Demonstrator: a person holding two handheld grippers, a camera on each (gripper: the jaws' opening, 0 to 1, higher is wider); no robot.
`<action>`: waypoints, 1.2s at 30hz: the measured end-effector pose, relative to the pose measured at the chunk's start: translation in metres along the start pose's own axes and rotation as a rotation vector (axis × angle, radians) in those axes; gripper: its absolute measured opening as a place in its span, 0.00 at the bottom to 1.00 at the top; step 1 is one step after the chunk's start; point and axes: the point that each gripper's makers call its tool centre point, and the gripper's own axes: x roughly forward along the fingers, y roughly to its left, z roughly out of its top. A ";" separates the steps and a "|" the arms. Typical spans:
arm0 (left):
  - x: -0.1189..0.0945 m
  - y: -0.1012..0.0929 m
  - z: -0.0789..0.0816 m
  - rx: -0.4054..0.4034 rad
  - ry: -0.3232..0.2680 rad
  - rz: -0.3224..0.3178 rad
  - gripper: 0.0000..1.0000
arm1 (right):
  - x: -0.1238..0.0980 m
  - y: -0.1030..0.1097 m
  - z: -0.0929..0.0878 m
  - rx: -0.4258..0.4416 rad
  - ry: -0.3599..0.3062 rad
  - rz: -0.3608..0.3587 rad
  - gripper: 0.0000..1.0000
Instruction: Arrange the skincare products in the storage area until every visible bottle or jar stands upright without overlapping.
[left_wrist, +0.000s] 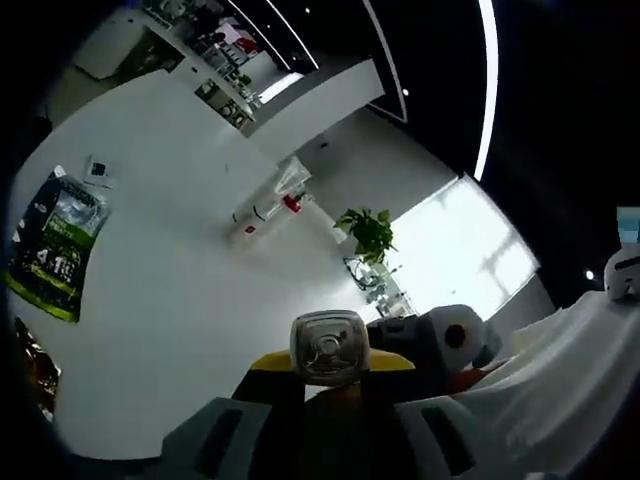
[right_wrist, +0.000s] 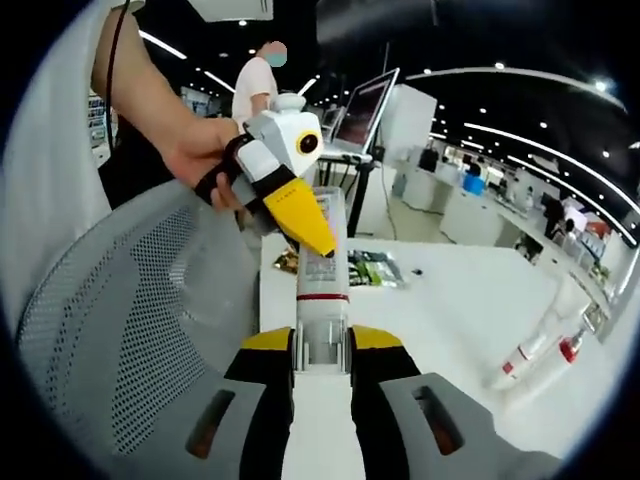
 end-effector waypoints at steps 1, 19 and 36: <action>0.000 0.000 0.000 0.001 0.000 -0.001 0.21 | 0.000 0.000 0.000 0.000 -0.002 -0.003 0.18; 0.000 -0.002 -0.006 -0.043 0.033 -0.040 0.27 | -0.001 0.017 0.001 -0.160 0.046 0.031 0.17; -0.003 -0.002 0.009 -0.036 -0.046 -0.031 0.26 | -0.005 -0.003 0.021 0.327 -0.119 0.040 0.33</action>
